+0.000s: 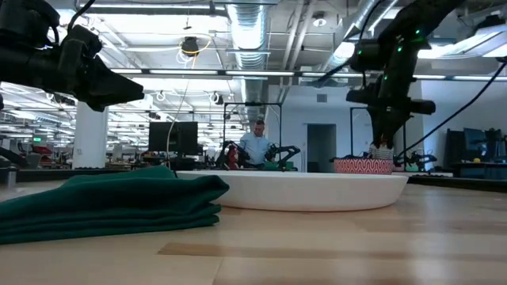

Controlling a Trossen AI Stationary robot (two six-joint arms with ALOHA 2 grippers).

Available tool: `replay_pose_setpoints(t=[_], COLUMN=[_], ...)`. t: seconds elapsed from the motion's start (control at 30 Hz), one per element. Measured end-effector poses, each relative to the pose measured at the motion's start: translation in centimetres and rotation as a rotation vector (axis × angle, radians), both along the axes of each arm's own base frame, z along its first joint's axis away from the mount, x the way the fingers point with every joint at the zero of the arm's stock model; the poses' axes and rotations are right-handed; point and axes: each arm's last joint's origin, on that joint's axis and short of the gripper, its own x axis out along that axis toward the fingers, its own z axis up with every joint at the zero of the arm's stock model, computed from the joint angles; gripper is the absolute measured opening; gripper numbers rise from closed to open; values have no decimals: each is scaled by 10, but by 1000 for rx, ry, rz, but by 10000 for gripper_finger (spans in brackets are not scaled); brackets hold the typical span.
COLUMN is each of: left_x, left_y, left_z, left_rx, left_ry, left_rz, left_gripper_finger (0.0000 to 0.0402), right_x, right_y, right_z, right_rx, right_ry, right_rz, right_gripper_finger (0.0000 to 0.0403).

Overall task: Set table place
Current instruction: Put the blue patterned bowl on the white plate

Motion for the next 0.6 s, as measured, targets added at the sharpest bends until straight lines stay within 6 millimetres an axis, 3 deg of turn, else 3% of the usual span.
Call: replay_pose_setpoints(t=[0.6], left_x=[0], left_y=[0], left_z=[0], left_rx=[14], left_ry=[6], left_rz=[-3], left_gripper_finger=[171], right_x=[12], right_y=[-12], right_z=[-34], right_rx=[69], right_ry=[119], right_rz=[11], right_gripper_finger=[130])
